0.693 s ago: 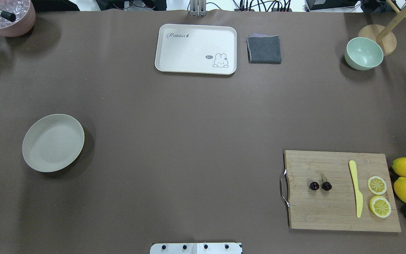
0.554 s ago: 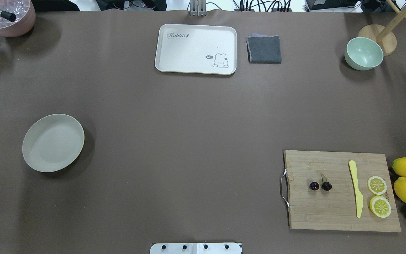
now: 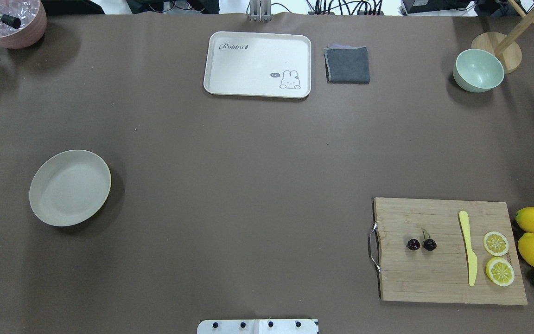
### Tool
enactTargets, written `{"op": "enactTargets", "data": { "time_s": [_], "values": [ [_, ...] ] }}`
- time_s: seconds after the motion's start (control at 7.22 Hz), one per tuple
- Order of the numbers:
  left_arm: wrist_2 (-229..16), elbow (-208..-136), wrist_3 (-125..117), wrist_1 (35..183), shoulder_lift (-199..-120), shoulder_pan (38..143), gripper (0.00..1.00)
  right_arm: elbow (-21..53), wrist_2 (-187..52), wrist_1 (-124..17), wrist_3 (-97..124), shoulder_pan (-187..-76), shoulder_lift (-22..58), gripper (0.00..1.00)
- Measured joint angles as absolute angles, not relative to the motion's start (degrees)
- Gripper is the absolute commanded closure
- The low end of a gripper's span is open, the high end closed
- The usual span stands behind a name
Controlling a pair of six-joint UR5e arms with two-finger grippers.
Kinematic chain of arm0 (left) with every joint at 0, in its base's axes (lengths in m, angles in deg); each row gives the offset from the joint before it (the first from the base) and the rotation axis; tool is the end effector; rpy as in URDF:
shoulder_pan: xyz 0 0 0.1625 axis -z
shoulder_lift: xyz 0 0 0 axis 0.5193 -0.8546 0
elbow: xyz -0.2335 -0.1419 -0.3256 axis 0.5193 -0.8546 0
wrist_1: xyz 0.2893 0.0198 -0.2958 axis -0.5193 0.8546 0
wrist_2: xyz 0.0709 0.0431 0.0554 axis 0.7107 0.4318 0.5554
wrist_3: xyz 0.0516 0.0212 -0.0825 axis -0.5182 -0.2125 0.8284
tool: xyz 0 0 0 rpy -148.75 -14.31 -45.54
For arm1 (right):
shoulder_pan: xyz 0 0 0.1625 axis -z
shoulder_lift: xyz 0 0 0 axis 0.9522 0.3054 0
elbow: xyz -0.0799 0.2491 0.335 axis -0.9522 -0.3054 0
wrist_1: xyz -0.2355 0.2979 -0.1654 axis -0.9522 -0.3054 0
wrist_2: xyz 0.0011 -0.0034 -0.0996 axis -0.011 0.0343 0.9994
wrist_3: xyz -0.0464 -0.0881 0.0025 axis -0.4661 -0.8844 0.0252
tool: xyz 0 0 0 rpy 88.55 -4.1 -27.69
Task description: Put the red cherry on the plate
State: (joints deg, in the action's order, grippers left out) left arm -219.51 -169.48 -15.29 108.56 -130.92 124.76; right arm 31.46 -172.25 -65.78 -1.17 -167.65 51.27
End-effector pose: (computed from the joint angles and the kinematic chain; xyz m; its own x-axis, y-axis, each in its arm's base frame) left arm -0.0896 -0.4287 0.6970 0.7179 0.0826 -0.6912 0.1017 0.9698 0.2216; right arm 0.1099 -0.3922 0.6081 0.7904 0.0311 0.6118 -0.1142 0.9887 0.0972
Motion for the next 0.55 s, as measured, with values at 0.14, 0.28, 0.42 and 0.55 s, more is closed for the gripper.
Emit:
{"op": "enactTargets", "data": {
  "time_s": [0.14, 0.28, 0.42, 0.55],
  "values": [
    [-219.62, -170.44, -15.36, 105.86, -131.26, 124.39, 0.02, 31.42, -172.29, -66.19, -0.96, -167.62, 50.69, 0.00],
    [-219.70, -171.79, -15.37, 101.98, -132.64, 123.72, 0.02, 31.39, -172.34, -66.31, -0.79, -167.56, 50.43, 0.00],
    [-219.72, -174.41, -15.42, 96.57, -134.56, 123.20, 0.02, 31.35, -172.58, -66.33, -0.68, -167.53, 50.34, 0.00],
    [-219.74, -177.68, -15.64, 93.32, -134.54, 122.93, 0.02, 31.28, -173.07, -66.33, -0.65, -167.50, 50.33, 0.00]
  ]
}}
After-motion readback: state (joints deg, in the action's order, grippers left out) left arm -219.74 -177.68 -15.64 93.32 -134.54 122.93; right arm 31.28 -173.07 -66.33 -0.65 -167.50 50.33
